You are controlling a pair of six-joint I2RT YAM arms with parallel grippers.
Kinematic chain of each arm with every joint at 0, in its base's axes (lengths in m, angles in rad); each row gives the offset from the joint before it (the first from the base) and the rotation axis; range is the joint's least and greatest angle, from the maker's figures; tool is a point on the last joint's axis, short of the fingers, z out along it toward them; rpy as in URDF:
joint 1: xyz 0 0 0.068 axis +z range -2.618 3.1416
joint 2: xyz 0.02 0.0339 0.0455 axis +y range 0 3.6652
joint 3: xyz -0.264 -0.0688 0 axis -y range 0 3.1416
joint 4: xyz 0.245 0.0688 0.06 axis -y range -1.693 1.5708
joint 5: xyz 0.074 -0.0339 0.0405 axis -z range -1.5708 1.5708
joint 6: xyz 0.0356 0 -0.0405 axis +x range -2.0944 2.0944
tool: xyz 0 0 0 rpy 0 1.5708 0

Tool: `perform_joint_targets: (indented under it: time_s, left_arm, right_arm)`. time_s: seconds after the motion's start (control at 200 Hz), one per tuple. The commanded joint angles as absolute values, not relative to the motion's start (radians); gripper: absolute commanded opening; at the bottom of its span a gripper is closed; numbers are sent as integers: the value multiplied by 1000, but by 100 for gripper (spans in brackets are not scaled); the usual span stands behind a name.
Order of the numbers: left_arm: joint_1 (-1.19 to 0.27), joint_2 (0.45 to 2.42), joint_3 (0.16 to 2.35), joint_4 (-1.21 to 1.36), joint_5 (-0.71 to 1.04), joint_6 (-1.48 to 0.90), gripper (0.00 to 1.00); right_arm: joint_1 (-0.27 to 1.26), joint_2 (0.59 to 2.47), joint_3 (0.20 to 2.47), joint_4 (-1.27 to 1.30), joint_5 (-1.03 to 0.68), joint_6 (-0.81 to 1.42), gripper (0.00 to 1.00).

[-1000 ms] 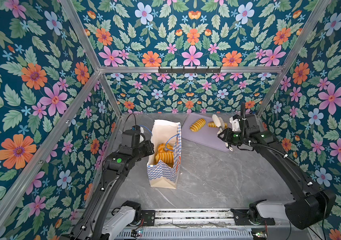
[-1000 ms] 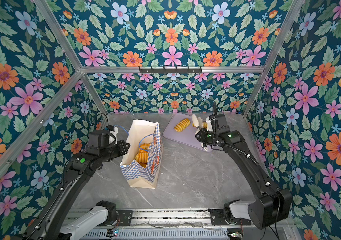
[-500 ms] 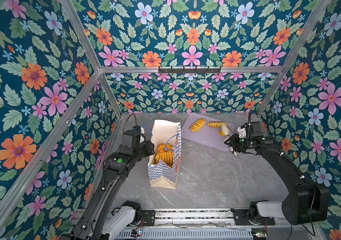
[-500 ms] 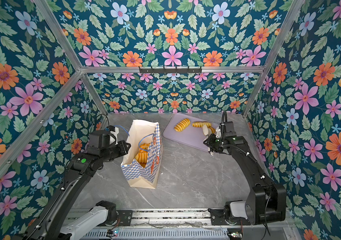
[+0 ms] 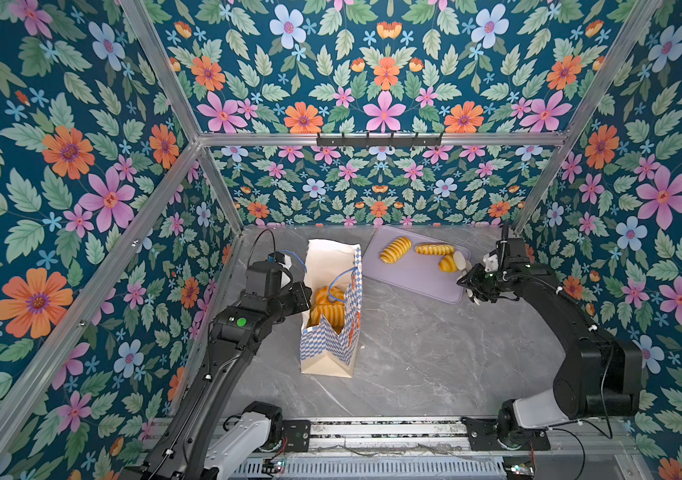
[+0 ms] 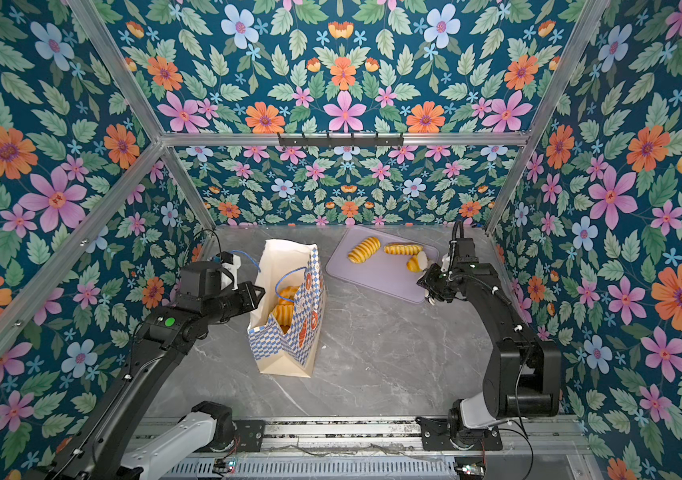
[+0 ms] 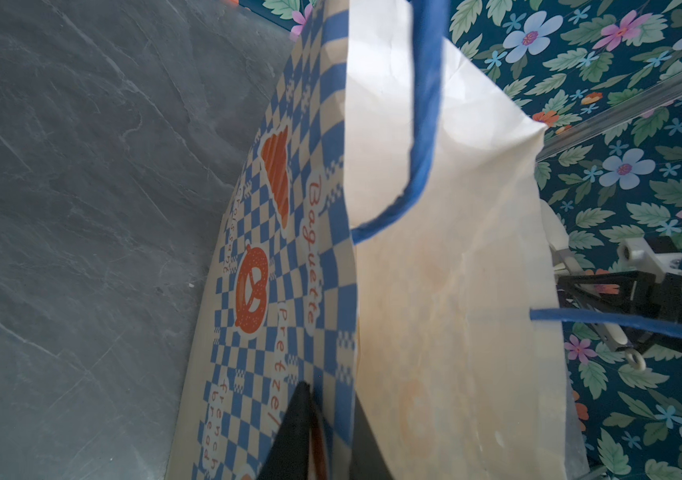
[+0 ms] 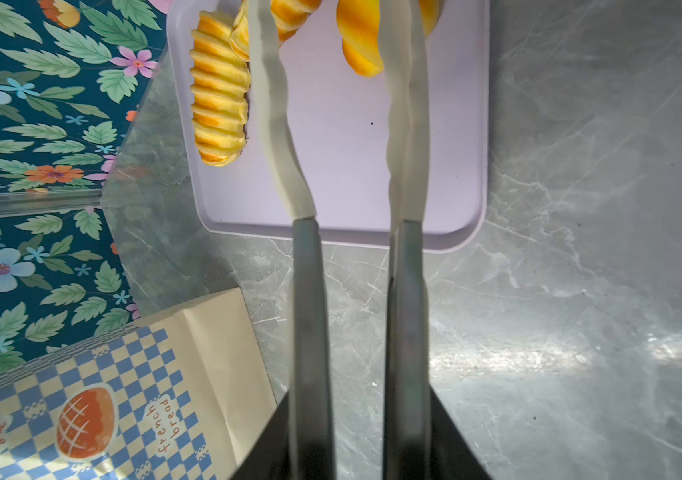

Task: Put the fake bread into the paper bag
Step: 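Lower the right tongs and pinch the round striped yellow bun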

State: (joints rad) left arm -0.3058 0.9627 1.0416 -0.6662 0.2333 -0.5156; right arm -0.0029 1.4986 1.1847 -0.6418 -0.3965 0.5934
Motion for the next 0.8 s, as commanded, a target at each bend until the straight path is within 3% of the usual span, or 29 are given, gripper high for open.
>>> perform_joint_targets:
  time_s: [0.0, 0.795]
  left_arm:
    - [-305, 964, 1038, -640, 236, -499, 16]
    - [-304, 955, 1016, -597, 270, -487, 16]
  right_arm:
    - [-3, 1532, 1227, -700, -352, 545, 39]
    - [86, 1789, 1504, -922, -136, 457, 47]
